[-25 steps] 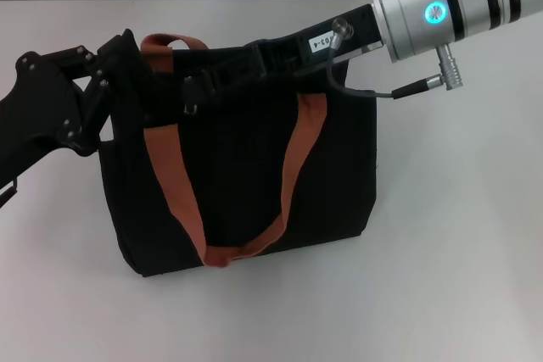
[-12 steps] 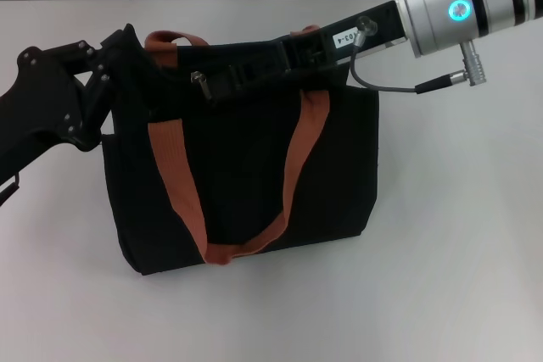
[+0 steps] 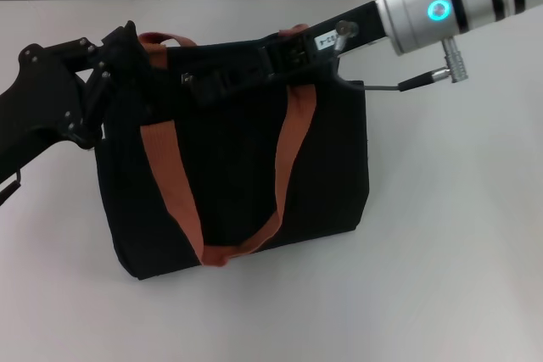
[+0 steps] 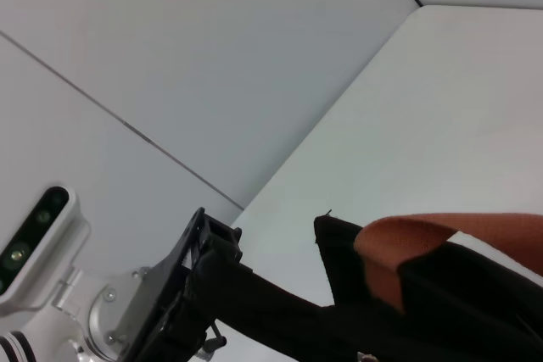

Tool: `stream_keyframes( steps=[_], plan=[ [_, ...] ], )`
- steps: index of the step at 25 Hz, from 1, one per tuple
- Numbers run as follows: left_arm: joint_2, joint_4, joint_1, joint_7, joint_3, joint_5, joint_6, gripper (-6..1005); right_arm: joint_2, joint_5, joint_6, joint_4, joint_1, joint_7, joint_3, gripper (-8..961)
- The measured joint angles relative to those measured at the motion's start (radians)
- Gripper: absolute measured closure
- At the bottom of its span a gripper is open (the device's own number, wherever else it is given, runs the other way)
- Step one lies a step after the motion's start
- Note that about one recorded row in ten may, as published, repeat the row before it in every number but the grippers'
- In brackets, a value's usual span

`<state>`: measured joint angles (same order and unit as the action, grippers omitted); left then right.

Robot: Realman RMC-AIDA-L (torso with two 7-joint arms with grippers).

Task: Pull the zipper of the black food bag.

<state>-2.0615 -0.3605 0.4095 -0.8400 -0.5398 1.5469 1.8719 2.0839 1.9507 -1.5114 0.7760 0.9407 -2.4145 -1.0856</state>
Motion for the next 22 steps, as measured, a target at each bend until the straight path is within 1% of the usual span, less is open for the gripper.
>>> stream_keyframes(
  steps=[6,12,22],
  plan=[
    [0.000,0.000,0.003,-0.001,0.001,-0.001,0.001,957,0.002,-0.063,0.006,0.003,0.008,0.020,-0.065,565],
    [0.000,0.000,0.004,-0.001,0.003,-0.001,0.005,956,0.002,-0.071,0.005,0.005,0.007,0.028,-0.069,564],
    [-0.002,0.000,0.006,-0.002,0.003,-0.001,0.008,956,0.004,-0.096,0.005,0.000,-0.007,0.042,-0.075,613]
  ],
)
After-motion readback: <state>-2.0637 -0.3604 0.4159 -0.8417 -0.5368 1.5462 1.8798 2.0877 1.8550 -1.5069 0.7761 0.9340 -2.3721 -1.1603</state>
